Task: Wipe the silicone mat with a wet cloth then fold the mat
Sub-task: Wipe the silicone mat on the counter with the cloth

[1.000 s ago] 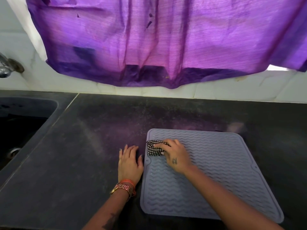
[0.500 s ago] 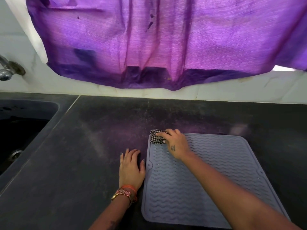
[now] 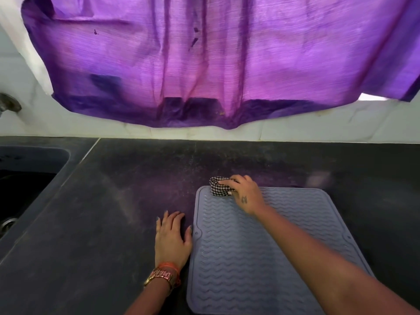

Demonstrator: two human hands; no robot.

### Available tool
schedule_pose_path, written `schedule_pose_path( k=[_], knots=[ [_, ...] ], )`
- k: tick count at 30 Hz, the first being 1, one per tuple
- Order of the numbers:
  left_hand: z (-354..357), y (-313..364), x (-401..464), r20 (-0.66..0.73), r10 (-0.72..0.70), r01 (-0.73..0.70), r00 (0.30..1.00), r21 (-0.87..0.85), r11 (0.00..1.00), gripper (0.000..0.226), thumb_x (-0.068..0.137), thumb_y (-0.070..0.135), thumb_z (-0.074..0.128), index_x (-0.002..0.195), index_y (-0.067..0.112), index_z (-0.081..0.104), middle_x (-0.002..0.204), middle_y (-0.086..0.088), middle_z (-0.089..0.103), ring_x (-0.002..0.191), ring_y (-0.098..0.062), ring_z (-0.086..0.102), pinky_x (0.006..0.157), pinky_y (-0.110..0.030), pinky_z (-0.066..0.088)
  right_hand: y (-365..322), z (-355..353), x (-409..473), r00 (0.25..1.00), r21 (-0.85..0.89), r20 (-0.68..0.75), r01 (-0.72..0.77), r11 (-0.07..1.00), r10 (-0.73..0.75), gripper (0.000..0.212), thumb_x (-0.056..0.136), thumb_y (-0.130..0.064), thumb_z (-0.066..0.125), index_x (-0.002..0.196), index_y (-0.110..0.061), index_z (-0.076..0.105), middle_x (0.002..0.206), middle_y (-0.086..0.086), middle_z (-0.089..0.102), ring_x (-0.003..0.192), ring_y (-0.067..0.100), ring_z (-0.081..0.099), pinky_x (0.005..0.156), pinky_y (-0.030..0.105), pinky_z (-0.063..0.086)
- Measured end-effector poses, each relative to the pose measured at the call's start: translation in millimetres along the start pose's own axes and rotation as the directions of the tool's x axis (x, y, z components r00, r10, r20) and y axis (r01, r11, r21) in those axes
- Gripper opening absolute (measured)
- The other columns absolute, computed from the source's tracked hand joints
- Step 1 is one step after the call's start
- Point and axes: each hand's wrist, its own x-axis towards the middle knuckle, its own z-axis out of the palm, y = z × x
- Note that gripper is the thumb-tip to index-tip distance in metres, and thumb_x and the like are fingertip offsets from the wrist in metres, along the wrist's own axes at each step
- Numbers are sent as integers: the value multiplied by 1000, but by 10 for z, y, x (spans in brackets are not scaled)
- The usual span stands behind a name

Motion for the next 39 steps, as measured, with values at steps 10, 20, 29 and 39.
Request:
schedule_pose_path(
  k=[10,20,29,39],
  knots=[
    [3,17,0,9,-7,7,1000,9,1000,39,86,24,58,123,10,56,134,-6,52,138,-28,30,118,-39,7,391,-156,-350,991,28,-106,-83,996,86,40,89,-14,56,125,-31,57,118,1,59,97,25,49,81,35,43],
    [-11,27,1,20,-16,15,1000,31,999,40,87,27,57,124,11,55,135,-7,51,139,-28,29,119,-41,8,814,-294,-760,937,-45,-265,-249,967,229,44,79,-2,64,117,-23,64,107,8,65,86,33,54,73,41,49],
    [-36,56,4,40,-16,13,999,64,998,45,89,28,54,131,12,51,142,-4,45,140,-26,25,119,-41,7,1207,-504,-1067,819,-59,-298,-528,848,489,41,87,-11,55,126,-22,57,113,14,60,91,39,50,74,44,45],
    [-34,60,-4,45,-15,11,999,80,997,44,90,30,52,130,11,51,142,-7,45,140,-27,25,118,-41,8,1327,-691,-1368,751,-66,-202,-650,757,628,42,91,-19,53,133,-21,49,120,18,52,102,42,46,84,47,44]
  ],
)
